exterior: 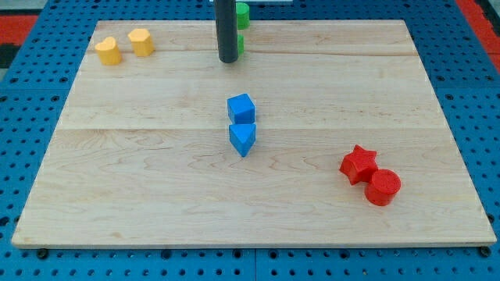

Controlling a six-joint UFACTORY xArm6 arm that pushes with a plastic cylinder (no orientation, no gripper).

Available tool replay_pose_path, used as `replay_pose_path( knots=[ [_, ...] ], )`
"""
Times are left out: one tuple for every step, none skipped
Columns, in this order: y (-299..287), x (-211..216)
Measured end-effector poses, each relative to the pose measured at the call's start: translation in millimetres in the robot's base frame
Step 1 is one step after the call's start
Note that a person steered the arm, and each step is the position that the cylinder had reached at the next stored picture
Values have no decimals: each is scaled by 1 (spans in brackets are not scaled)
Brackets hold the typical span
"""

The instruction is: Move the green star towards the top right

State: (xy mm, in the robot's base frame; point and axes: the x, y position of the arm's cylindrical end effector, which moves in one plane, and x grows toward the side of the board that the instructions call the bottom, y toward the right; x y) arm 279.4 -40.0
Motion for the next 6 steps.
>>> replay_pose_path(
  knots=[
    [-12,-9],
    [-85,-9],
    [-47,-41],
    [6,-50],
    [92,-50],
    [81,-25]
  ],
)
